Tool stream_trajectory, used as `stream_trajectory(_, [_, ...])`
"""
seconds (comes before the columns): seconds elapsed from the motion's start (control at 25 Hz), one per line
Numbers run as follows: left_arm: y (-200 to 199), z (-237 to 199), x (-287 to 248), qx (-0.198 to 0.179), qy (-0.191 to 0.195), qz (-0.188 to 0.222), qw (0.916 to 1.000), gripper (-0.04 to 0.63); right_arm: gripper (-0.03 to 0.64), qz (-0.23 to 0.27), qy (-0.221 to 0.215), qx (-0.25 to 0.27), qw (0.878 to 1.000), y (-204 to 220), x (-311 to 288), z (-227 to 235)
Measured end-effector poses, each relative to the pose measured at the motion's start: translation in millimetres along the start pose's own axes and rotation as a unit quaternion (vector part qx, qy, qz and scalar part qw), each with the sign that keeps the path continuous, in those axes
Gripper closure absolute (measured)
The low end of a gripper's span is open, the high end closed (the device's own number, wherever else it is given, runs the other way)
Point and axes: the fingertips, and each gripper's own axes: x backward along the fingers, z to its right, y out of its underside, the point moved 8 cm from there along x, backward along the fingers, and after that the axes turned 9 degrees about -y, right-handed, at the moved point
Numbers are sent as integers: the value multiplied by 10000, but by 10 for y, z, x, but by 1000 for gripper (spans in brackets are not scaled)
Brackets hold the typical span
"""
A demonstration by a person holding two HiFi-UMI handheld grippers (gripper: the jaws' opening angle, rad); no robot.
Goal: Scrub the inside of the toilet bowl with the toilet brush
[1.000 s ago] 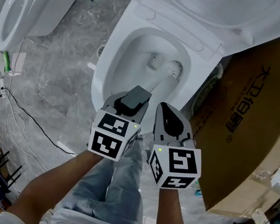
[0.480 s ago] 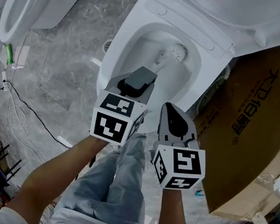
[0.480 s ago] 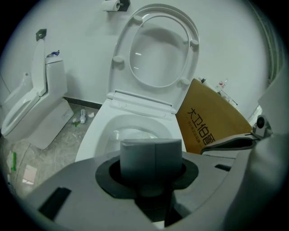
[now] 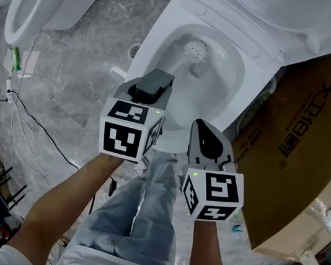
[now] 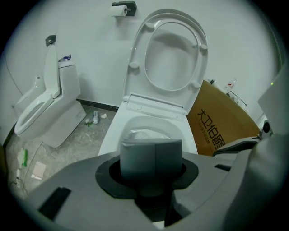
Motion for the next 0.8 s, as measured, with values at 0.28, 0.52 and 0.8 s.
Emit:
stream_trajectory(0.28, [92,-157,120,68,-209,-83,9997,439,618,9,-3,69,10000,-23,40,-52])
stream_trajectory(0.52, [236,-300,254,33,-391,-259,9989,439,618,16,-6,130,9999,-10,63,-169])
stream_trajectory(0.8, [388,-344,419,-70,-465,-459,9978,439,618,3,26,157,9999,43,113,-270])
